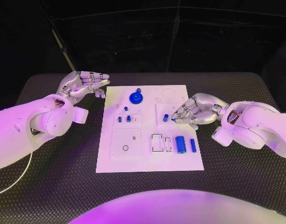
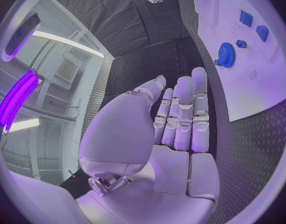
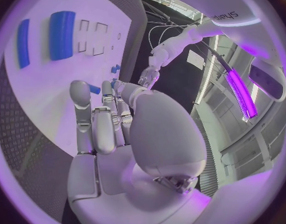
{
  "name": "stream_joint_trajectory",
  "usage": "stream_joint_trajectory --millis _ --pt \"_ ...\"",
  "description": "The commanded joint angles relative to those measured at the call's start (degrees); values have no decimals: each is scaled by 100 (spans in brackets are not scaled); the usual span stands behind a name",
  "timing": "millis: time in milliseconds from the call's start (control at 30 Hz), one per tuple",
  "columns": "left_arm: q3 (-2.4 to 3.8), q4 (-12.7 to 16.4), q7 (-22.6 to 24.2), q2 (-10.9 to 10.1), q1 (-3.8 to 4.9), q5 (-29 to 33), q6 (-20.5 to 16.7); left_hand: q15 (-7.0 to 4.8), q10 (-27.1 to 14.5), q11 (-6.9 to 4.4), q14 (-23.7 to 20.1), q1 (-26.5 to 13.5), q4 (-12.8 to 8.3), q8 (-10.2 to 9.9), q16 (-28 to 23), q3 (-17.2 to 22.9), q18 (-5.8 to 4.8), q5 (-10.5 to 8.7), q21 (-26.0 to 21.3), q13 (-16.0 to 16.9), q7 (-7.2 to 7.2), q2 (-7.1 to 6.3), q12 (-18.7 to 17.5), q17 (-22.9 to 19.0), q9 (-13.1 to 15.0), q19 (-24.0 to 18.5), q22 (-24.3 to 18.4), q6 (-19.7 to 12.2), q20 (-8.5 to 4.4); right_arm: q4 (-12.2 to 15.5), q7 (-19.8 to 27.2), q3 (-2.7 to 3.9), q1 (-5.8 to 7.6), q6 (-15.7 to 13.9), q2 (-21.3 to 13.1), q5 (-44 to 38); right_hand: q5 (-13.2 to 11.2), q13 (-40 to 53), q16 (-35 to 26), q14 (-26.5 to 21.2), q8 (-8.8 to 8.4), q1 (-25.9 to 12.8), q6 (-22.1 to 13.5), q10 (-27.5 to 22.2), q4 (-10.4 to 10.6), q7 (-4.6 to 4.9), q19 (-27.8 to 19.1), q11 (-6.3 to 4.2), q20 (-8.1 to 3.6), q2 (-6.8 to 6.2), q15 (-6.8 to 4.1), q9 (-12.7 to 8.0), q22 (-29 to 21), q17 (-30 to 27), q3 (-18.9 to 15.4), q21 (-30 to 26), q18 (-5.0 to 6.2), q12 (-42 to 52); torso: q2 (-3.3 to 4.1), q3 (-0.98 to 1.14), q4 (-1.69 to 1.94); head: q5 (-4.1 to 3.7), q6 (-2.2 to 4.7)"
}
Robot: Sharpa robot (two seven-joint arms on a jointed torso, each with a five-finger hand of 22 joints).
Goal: Assemble the parts on the task board
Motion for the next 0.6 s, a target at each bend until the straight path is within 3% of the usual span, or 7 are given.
stream_joint_trajectory --millis 33,233,467,600 --pt "7 20 8 -1 8 22 63 -6 -46 8 -31 6 -4 -31 -35 -28 112 1 -30 7 3 24 35 -9 -6 -4 -9 -28 51 125 255 5 10 415 29 871 41 3 23 227 -28 -49 -29 -24 -51 14 -14 24 39 1 41 -2 -1 -2 -9 26 -38 -40 -5 -3 2 99 -13" --pt "7 22 1 5 9 21 67 -6 -46 8 -31 6 -4 -31 -35 -28 112 1 -30 7 3 24 35 -9 -6 -4 -9 -28 51 270 290 5 10 559 193 1170 89 6 24 226 -33 -81 -39 -33 -78 19 -18 29 45 11 46 -1 0 -1 -39 28 -38 -47 -11 -7 -9 228 -31" --pt "7 18 -12 42 13 21 71 -4 -53 10 -34 6 -4 -32 -37 -30 112 1 -33 7 5 25 38 -10 -6 -4 -11 -32 52 35 173 1 9 398 640 1126 125 10 24 224 -34 -111 -41 -33 -103 21 -13 30 50 7 50 1 18 -4 -79 39 -41 -49 -3 -24 18 345 -56" --pt "7 12 -22 73 19 21 69 -3 -57 11 -37 5 -4 -32 -39 -32 112 1 -35 8 6 25 41 -11 -5 -5 -13 -34 53 -131 39 -2 9 250 947 993 137 11 22 223 -34 -126 -41 -33 -110 21 -20 31 52 6 50 2 11 -9 -98 35 -39 -50 -4 -21 8 473 -89"
